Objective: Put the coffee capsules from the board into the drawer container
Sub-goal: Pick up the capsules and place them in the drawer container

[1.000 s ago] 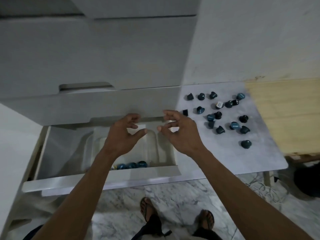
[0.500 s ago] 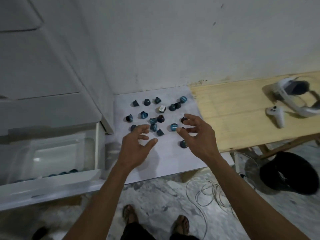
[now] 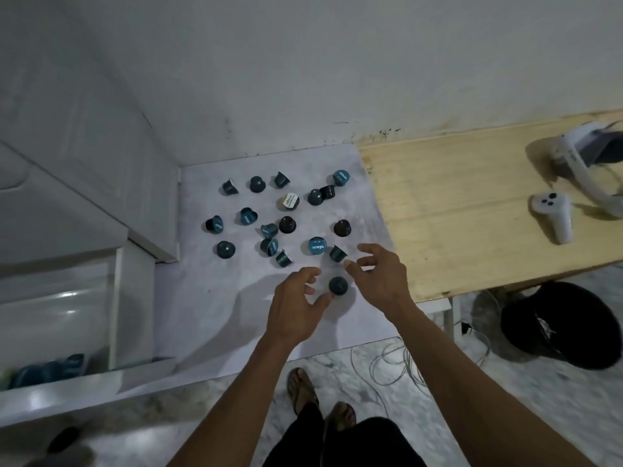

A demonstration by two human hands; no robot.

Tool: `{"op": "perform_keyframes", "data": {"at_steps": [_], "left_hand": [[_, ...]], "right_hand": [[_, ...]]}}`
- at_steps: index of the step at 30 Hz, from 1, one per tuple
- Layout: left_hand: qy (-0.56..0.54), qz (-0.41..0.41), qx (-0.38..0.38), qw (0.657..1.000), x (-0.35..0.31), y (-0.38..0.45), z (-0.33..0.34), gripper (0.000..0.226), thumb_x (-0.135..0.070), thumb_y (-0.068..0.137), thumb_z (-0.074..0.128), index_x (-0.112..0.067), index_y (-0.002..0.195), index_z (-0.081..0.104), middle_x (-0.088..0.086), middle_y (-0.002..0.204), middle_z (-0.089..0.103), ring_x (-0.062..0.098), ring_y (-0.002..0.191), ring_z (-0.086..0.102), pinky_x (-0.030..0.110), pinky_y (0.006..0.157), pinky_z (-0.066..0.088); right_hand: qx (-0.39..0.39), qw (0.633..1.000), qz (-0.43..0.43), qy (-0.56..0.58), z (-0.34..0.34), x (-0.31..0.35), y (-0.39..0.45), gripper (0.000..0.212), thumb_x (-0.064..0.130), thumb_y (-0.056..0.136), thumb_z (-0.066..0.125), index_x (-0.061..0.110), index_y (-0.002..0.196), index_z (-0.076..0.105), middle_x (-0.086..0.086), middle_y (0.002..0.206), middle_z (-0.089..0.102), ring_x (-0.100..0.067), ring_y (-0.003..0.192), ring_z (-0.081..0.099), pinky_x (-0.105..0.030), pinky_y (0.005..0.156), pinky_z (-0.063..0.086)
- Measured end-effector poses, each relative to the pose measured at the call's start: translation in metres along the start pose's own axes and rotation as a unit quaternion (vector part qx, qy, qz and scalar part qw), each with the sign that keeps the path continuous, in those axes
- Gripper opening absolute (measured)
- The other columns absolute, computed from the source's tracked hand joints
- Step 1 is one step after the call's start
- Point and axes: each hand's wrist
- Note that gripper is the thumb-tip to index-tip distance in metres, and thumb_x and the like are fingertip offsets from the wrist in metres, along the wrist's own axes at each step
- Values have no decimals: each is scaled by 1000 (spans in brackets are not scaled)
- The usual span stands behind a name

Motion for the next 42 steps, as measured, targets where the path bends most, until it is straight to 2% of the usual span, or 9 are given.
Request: {"op": "perform_keyframes", "data": {"at_steps": [4, 7, 10, 17, 25, 28, 32, 37, 42], "left_hand": [[32, -15, 21, 999, 0, 15, 24, 48, -35, 78, 77, -23, 121, 59, -1, 115, 64, 14, 92, 62, 37, 81, 56], [86, -10, 26, 996, -4, 27, 42, 46, -45, 77, 74, -30, 117, 58, -3, 111, 63, 20, 98, 62, 43, 79, 56], [124, -22, 32, 992, -9, 33, 54, 37, -44, 82, 69, -30, 114, 59, -2, 108, 60, 22, 100, 61, 42, 77, 55], [173, -30, -19, 984, -7, 33, 57, 10, -25, 87, 61, -20, 95, 60, 2, 92, 56, 25, 85, 60, 35, 68, 50], [237, -60, -34, 969, -2, 35, 46, 20, -18, 86, 66, -14, 102, 55, 8, 102, 57, 28, 93, 60, 33, 73, 42], [204, -57, -37, 976, 0, 35, 43, 27, -13, 85, 66, -13, 111, 56, 10, 106, 57, 30, 96, 59, 32, 74, 41], [119, -9, -41, 992, 9, 33, 43, 46, -7, 88, 64, -13, 133, 55, 12, 113, 52, 29, 104, 58, 36, 93, 47], [56, 44, -119, 990, 21, 31, 49, 27, -9, 85, 70, -12, 110, 62, 6, 108, 52, 20, 88, 59, 30, 84, 50], [48, 64, -176, 981, 34, 25, 62, 19, -17, 84, 73, -16, 97, 59, 0, 99, 61, 22, 90, 59, 46, 79, 53]], "right_hand": [[26, 999, 25, -21, 16, -7, 30, 49, 38, 85, 70, 19, 128, 58, -6, 108, 70, -17, 89, 64, -24, 75, 49], [43, 998, 23, -38, 22, -11, 48, 53, 44, 83, 70, 19, 128, 59, -5, 106, 70, -20, 97, 65, -24, 80, 48], [60, 997, 9, -54, 25, -15, 60, 48, 44, 83, 70, 18, 123, 64, -1, 91, 67, -15, 88, 63, -21, 77, 45], [94, 991, -68, -66, 27, -22, 76, 28, 36, 84, 71, 21, 108, 73, 3, 84, 72, -7, 77, 62, -15, 70, 45], [115, 959, -223, -131, 38, -40, 72, 26, 21, 85, 67, 20, 111, 69, -6, 98, 70, -21, 87, 65, -24, 78, 50], [121, 957, -238, -116, 38, -46, 67, 23, 23, 84, 70, 22, 107, 66, -3, 94, 69, -19, 82, 64, -34, 75, 54], [87, 958, -257, -99, 31, -60, 61, 18, 24, 84, 68, 25, 101, 64, 1, 91, 68, -18, 79, 64, -38, 70, 54], [27, 950, -300, -83, 23, -78, 52, 19, 17, 83, 70, 19, 102, 68, 2, 103, 69, -22, 95, 64, -40, 74, 56], [-1, 944, -322, -69, 26, -86, 45, 21, 15, 83, 74, 16, 104, 68, 3, 109, 70, -21, 102, 63, -36, 76, 56]]}}
Point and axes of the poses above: each hand's wrist, its own y-axis towards the middle knuckle, its own z-axis out of the palm, x = y × z
